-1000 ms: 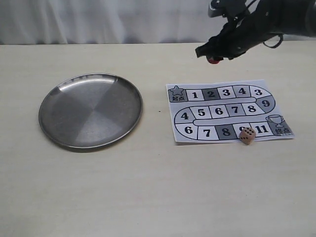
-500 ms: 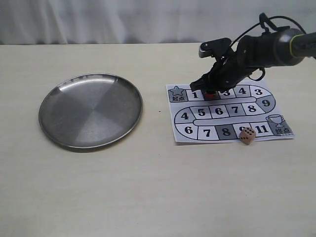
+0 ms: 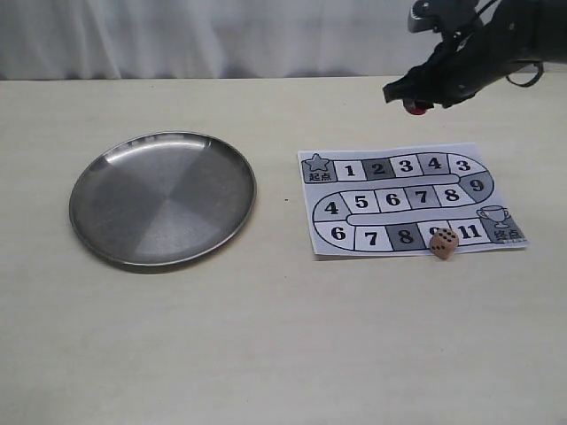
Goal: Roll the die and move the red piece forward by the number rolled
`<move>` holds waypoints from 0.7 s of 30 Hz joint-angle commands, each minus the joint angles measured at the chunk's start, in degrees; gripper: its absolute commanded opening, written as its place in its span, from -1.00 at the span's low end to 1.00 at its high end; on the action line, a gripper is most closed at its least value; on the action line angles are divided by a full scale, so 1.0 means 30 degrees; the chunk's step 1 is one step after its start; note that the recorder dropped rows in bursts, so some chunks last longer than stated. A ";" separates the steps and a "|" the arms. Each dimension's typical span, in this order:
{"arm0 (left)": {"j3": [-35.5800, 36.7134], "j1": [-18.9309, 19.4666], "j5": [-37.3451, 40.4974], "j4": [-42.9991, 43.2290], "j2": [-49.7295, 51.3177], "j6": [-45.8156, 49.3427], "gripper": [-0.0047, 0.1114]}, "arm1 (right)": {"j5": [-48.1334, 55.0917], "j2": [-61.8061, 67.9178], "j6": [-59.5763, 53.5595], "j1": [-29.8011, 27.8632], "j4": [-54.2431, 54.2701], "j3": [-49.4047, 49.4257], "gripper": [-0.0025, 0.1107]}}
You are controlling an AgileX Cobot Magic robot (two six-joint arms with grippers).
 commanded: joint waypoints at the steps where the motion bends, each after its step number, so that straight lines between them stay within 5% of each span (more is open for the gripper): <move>1: 0.0033 -0.0177 -0.0314 -0.0090 -0.0104 -0.0094 -0.92 | 0.0199 0.1522 0.0069 -0.0001 -0.0078 0.0035 -0.88; 11: 0.0033 -0.0177 -0.0314 -0.0090 -0.0104 -0.0094 -0.92 | -0.0297 0.4511 0.0498 0.0002 -0.0078 0.0035 -0.88; 21: 0.0033 -0.0177 -0.0314 -0.0090 -0.0104 -0.0094 -0.92 | 0.1125 0.0592 0.1080 -0.0379 -0.1286 0.0001 -0.88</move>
